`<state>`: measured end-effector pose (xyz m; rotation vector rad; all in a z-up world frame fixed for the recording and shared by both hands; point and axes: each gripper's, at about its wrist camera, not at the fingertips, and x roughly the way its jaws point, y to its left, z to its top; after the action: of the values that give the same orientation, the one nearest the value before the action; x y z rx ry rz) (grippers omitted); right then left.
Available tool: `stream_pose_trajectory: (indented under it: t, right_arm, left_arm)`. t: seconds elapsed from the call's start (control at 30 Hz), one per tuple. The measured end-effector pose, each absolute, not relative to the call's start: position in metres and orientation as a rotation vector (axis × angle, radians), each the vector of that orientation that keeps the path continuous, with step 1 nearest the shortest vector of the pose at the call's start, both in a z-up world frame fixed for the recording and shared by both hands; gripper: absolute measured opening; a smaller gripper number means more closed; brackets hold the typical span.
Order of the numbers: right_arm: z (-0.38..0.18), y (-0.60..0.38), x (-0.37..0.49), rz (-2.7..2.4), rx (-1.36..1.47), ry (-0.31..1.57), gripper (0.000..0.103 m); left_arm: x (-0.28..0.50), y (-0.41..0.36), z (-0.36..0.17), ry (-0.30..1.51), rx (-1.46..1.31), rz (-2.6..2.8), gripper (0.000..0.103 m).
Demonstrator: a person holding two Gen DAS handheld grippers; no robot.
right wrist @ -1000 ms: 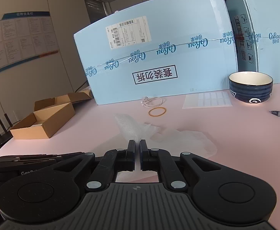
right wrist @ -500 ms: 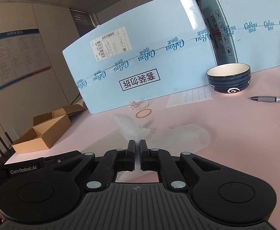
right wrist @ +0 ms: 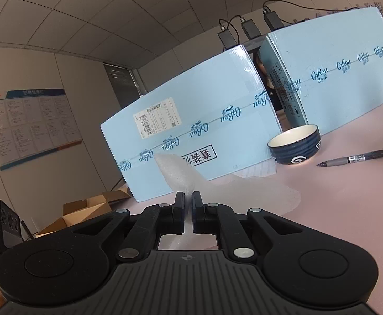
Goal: Fold shopping bag
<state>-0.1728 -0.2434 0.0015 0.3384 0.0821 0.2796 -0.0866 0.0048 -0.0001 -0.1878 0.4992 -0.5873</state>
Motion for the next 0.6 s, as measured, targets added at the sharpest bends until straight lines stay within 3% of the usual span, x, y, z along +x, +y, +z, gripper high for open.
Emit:
stream_pose_trajectory:
  t: [0.6]
  right_arm:
    - [0.020,-0.250,-0.187,0.232,0.242,-0.027,0.006]
  left_arm:
    - [-0.090,0.059,0.008,0.450,-0.188,-0.296,0.002]
